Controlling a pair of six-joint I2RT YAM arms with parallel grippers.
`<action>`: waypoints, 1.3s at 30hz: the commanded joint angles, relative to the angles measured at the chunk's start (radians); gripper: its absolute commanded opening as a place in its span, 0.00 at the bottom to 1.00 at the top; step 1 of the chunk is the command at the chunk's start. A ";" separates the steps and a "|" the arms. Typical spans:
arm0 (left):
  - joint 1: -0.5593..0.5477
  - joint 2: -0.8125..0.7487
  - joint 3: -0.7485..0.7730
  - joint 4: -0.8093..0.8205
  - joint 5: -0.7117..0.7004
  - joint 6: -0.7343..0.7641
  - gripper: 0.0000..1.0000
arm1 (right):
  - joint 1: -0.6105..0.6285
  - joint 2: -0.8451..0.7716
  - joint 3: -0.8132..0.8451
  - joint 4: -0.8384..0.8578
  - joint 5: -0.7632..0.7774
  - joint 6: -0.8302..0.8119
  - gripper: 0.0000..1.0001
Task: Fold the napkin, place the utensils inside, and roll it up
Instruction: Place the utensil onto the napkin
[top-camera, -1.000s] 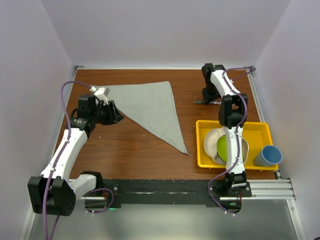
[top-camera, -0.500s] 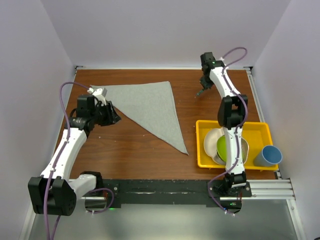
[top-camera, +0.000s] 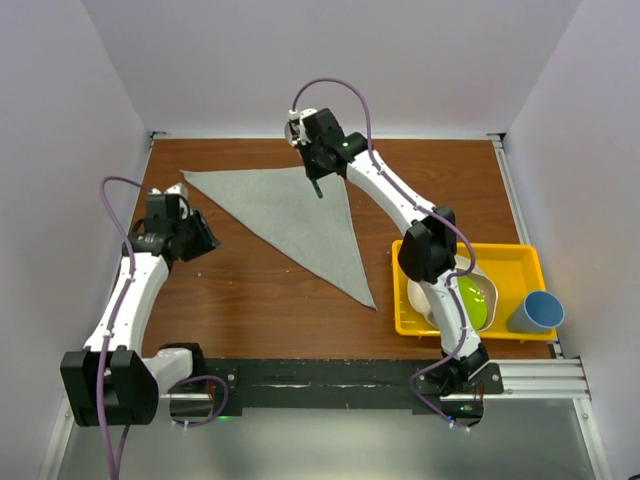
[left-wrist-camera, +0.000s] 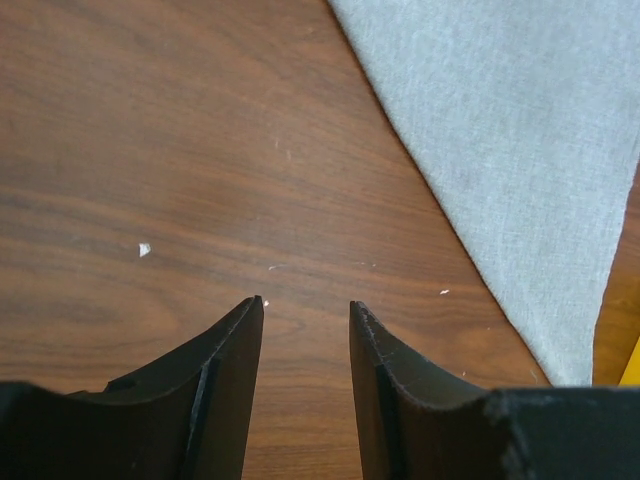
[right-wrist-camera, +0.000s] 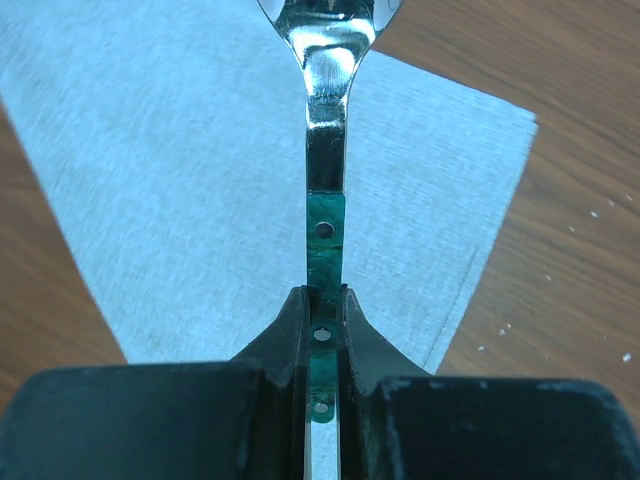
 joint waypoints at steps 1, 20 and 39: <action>-0.011 0.020 -0.055 -0.038 -0.014 -0.063 0.44 | 0.009 -0.025 0.081 -0.049 -0.081 -0.168 0.00; -0.023 0.062 -0.046 -0.118 -0.106 -0.039 0.44 | 0.202 0.223 0.241 -0.175 -0.128 -0.261 0.00; -0.082 -0.001 -0.062 -0.119 -0.100 0.004 0.44 | 0.250 0.289 0.272 -0.185 -0.120 -0.222 0.00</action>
